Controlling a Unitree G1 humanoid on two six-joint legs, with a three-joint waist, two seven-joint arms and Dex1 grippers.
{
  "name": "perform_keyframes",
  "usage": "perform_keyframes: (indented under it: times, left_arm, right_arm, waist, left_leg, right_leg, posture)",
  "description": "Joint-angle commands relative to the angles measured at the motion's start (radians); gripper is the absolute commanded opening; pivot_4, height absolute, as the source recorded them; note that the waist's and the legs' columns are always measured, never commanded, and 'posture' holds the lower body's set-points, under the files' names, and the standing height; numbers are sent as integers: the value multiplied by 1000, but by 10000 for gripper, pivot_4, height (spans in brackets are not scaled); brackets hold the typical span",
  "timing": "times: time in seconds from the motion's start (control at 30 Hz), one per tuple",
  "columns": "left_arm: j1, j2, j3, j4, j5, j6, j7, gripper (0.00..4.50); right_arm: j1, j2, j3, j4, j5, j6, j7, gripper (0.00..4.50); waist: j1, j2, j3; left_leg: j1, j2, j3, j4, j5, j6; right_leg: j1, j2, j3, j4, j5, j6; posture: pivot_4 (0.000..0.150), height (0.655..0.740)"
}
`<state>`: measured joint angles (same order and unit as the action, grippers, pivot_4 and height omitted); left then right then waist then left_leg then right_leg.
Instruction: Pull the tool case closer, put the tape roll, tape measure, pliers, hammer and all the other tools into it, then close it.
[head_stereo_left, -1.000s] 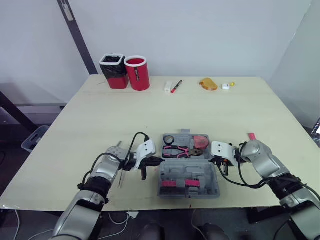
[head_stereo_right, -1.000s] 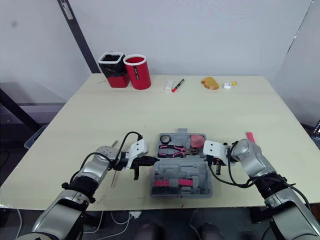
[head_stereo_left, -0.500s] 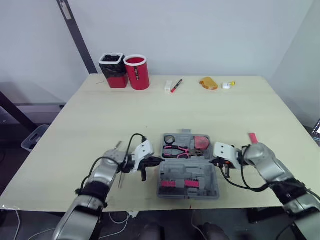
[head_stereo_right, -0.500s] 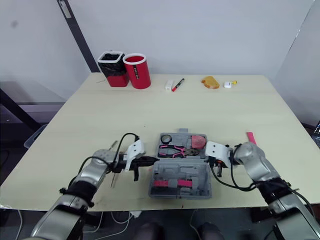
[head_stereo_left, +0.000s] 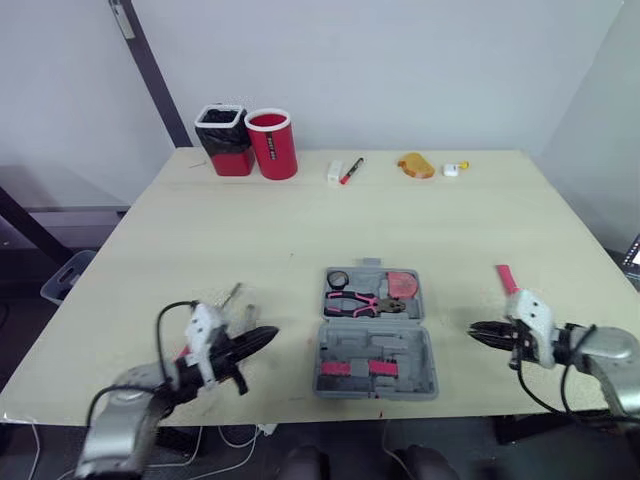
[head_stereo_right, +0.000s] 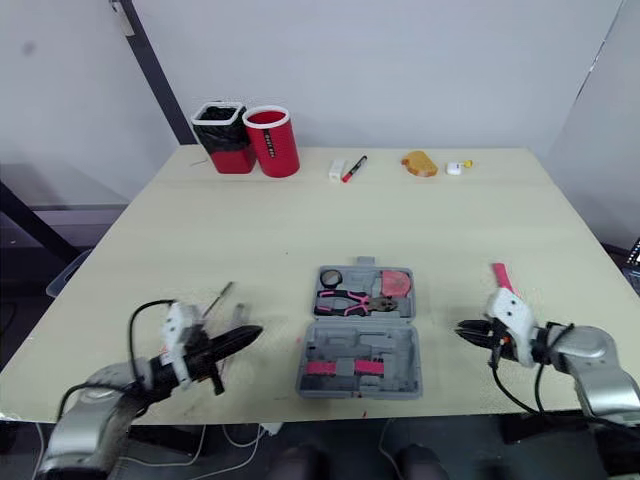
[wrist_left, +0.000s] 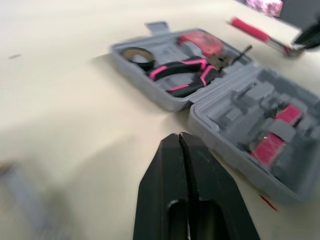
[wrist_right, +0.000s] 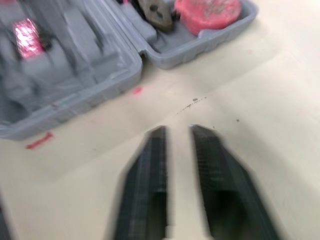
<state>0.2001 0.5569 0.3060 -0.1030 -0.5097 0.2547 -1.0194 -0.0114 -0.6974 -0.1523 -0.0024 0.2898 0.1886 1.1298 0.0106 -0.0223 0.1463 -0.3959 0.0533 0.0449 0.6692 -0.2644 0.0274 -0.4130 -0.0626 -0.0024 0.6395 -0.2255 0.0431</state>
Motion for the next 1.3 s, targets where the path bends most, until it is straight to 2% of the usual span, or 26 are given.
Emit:
perform_keyframes:
  times: [0.03,0.07,0.17,0.2,0.23,0.27,0.37,0.53,0.73,0.93,0.97,1.13,1.23,1.3]
  left_arm:
    - [127,-8,142,-83,-94,2,17,17008]
    - [171,-14,172,-84,-103,-6,18,22144]
    - [275,-26,237,-65,-110,-39,6,32772]
    - [300,-27,250,-55,-106,-51,-2,38905]
    - [318,-30,263,-42,-107,-60,-5,40165]
    - [332,-32,275,-25,-109,-66,-10,44784]
    - [350,-34,298,41,-101,-100,-29,44784]
    - [332,-25,291,105,-91,-131,-52,44784]
    - [272,4,260,28,-91,-71,1,44784]
    - [176,39,194,-160,-110,109,155,44784]
    - [157,48,180,-196,-65,159,237,44784]
    - [-4,61,140,-333,-98,496,533,44784]
    - [-64,46,113,-387,-110,605,618,44784]
    - [-112,33,75,-401,-67,694,714,44784]
  right_arm:
    - [109,-14,-142,-113,106,-11,-5,25750]
    - [155,-17,-181,-130,123,-13,-8,31004]
    - [268,-22,-284,-161,158,-16,-14,42508]
    - [298,-22,-311,-166,167,-16,-15,45000]
    - [325,-20,-336,-170,174,-18,-18,45000]
    - [355,-19,-357,-170,180,-19,-15,45000]
    - [421,-14,-398,-144,183,-42,-6,45000]
    - [435,-14,-403,-74,176,-85,6,45000]
    - [358,-10,-338,-151,210,-68,-7,45000]
    - [218,-9,-159,-298,171,-79,-27,45000]
    - [196,-3,-130,-315,151,-94,-40,45000]
    - [89,4,-1,-388,185,-58,-27,45000]
    - [38,13,32,-393,193,-48,-36,45000]
    - [6,9,54,-394,217,-34,-11,45000]
  waist:
    - [1,0,0]
    - [1,1,1]
    - [4,1,2]
    - [4,1,2]
    - [5,1,2]
    - [5,1,2]
    - [2,1,2]
    - [1,1,2]
    - [1,1,3]
    - [4,1,3]
    - [4,1,3]
    - [4,1,3]
    - [2,0,4]
    - [1,-1,4]
  left_leg:
    - [0,0,0,0,0,0]
    - [0,0,1,-1,0,0]
    - [1,0,1,0,0,0]
    - [1,0,0,0,0,-1]
    - [1,0,0,0,-1,-1]
    - [1,0,0,0,-1,-1]
    - [0,1,0,0,-3,-4]
    - [0,1,1,0,-3,-5]
    - [0,2,1,-1,-3,-5]
    - [-1,2,1,-1,-1,-1]
    - [-1,2,1,-1,-1,-1]
    - [-2,0,1,-1,-1,-1]
    - [0,-3,1,-1,-1,-1]
    - [0,-3,1,-1,-1,-1]
  right_leg:
    - [0,0,0,-1,0,0]
    - [0,0,0,-2,-1,2]
    - [0,-2,0,-2,-3,4]
    - [0,-2,0,-3,-3,4]
    - [-1,-2,0,-3,-3,4]
    - [-1,-2,0,-3,-3,4]
    - [-3,-2,0,-4,-3,5]
    - [-3,-2,0,-4,-3,5]
    - [-3,-2,-1,-5,-3,4]
    - [-3,-2,-1,-4,-2,4]
    - [-3,-1,-1,-4,-2,4]
    - [-1,0,-1,-4,0,0]
    - [0,0,-1,-4,0,0]
    - [0,0,-1,-4,0,0]
  posture:
    - [1500,7400]
    - [1500,7400]
    - [1500,7400]
    - [1500,7400]
    - [1500,7400]
    - [1500,7400]
    - [1500,7400]
    - [1500,7400]
    - [1500,7400]
    - [1500,7400]
    - [1500,7400]
    - [1500,7400]
    - [1500,7400]
    - [1500,7400]
